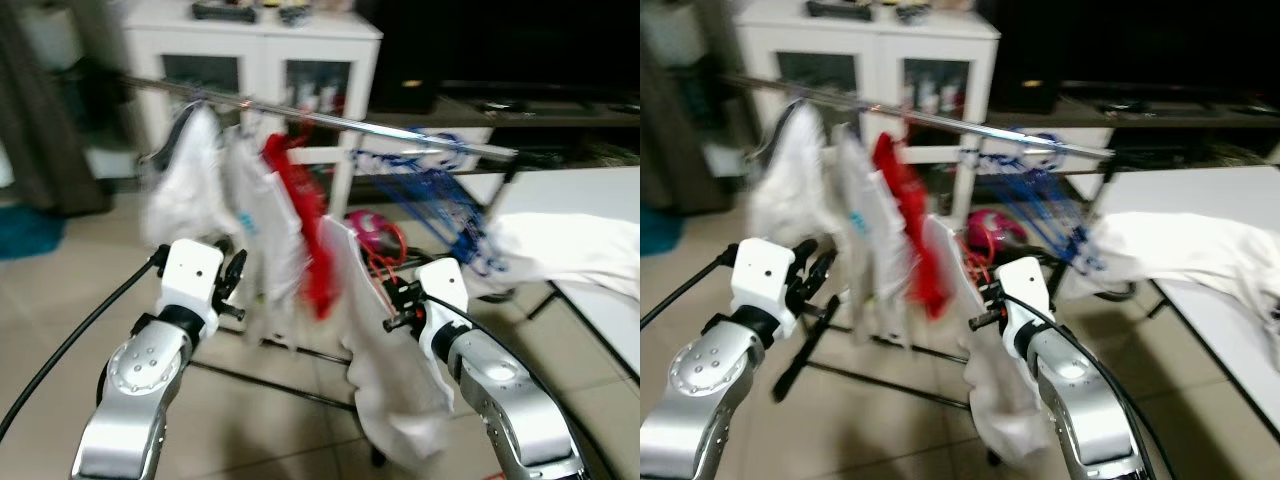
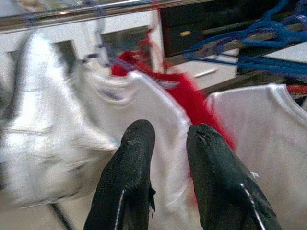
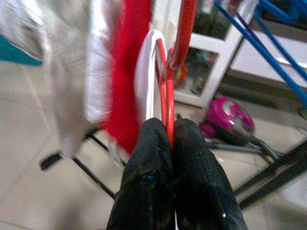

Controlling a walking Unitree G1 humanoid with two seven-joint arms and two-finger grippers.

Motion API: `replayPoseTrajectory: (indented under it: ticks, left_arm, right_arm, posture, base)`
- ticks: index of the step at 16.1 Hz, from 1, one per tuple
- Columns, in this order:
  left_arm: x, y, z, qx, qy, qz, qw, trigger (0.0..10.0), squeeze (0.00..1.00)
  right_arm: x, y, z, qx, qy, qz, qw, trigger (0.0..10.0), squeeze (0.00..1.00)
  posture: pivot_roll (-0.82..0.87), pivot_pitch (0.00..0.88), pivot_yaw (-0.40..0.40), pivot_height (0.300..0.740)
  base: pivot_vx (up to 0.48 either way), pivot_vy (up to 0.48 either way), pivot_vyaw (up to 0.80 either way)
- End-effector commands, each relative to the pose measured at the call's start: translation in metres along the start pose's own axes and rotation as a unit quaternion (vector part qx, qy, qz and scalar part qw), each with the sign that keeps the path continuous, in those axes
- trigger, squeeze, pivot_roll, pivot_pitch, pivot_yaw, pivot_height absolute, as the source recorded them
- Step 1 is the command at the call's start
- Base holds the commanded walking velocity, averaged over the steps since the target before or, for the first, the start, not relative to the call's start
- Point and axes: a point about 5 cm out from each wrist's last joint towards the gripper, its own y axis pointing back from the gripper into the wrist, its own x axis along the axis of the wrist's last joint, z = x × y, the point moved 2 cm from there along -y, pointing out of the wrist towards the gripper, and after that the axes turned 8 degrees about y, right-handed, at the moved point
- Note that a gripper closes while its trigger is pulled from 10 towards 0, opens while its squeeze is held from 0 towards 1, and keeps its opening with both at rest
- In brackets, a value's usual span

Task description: Hang hanger

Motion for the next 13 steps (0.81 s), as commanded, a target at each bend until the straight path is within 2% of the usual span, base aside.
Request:
replayPoseTrajectory:
  ticks: [1,2,6,8,13]
  left_arm:
    - [0.002,0.000,0.003,-0.005,-0.006,0.003,1.000,10.0,0.00]
    - [0.001,0.001,0.003,-0.004,-0.006,0.003,1.000,10.0,0.00]
    - [0.000,0.000,0.002,0.000,-0.023,-0.009,1.000,10.0,0.00]
    - [-0.003,0.000,0.008,-0.036,-0.049,-0.022,0.998,10.0,0.00]
    - [-0.003,-0.004,0.008,-0.049,-0.028,-0.020,0.998,10.0,0.00]
  right_arm:
    - [0.007,-0.002,0.005,-0.009,-0.003,0.010,1.000,10.0,0.00]
    - [0.012,-0.007,0.008,-0.022,-0.016,0.019,0.999,10.0,0.00]
    - [0.020,-0.012,0.007,-0.013,-0.017,0.029,0.999,10.0,0.00]
    - [0.025,-0.015,0.007,-0.020,-0.032,0.039,0.999,10.0,0.00]
    - [0.036,-0.026,0.007,-0.029,-0.036,0.036,0.998,10.0,0.00]
  posture:
    - [0.09,0.000,-0.083,0.740]
    - [0.09,0.000,-0.085,0.740]
    - [0.09,0.000,-0.086,0.740]
    - [0.09,0.000,-0.083,0.740]
    - [0.08,0.000,-0.053,0.740]
  base:
    - [0.368,0.000,0.00]
    - [0.364,0.000,0.00]
    - [0.241,0.000,0.00]
    - [0.000,0.000,0.00]
    - [0.000,0.000,0.00]
